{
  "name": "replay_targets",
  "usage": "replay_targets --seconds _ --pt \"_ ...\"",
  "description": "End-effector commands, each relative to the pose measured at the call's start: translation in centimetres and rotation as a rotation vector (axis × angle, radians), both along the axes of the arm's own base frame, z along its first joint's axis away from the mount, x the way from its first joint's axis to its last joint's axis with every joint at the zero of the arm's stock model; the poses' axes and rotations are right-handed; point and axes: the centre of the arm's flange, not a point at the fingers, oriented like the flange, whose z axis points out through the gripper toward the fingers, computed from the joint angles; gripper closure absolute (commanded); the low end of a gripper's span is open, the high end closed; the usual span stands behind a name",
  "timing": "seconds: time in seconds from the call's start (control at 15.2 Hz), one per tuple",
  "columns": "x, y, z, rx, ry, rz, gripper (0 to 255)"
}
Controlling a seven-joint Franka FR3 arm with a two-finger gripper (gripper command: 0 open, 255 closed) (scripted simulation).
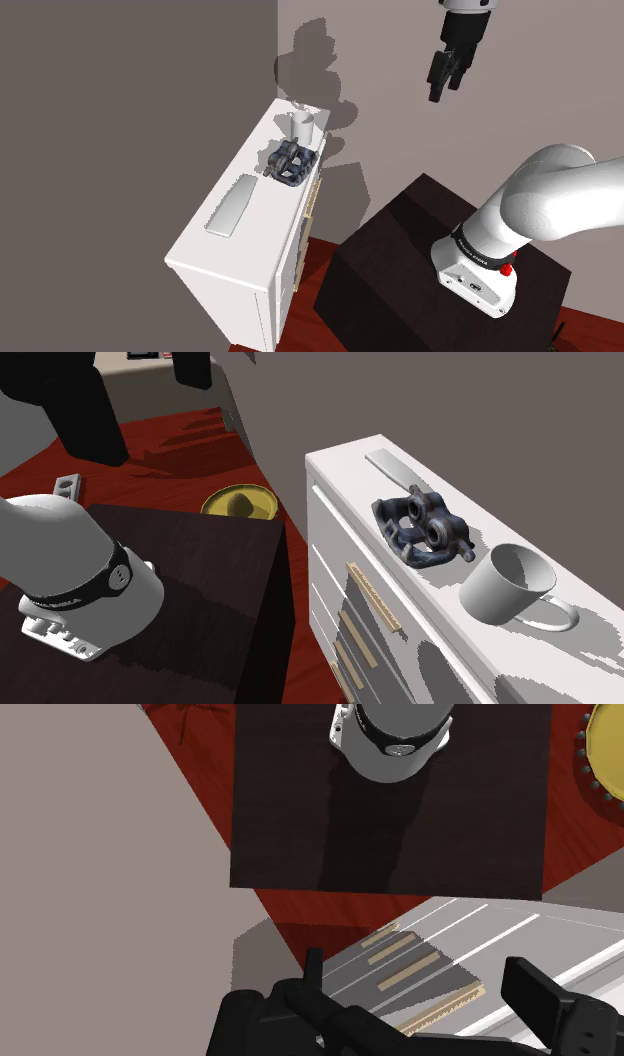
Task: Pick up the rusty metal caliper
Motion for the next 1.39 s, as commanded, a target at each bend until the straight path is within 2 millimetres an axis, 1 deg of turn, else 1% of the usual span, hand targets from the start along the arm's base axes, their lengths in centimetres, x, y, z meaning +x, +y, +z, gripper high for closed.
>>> replay_targets --seconds 0.0,0.33,0.66,0.99,1.32 --pt "0.0 0.0 0.0 0.0 0.0 0.0 0" --pt "2.4 4.9 -3.3 -0.009 -0.008 -0.111 0" --pt "5.4 9.5 -6.6 -0.019 -0.017 -0.222 0" --pt "8.9 13.7 -9.9 -0.028 -0.025 -0.333 0" --pt "12.9 17.4 -13.3 -0.038 -0.033 -0.443 0"
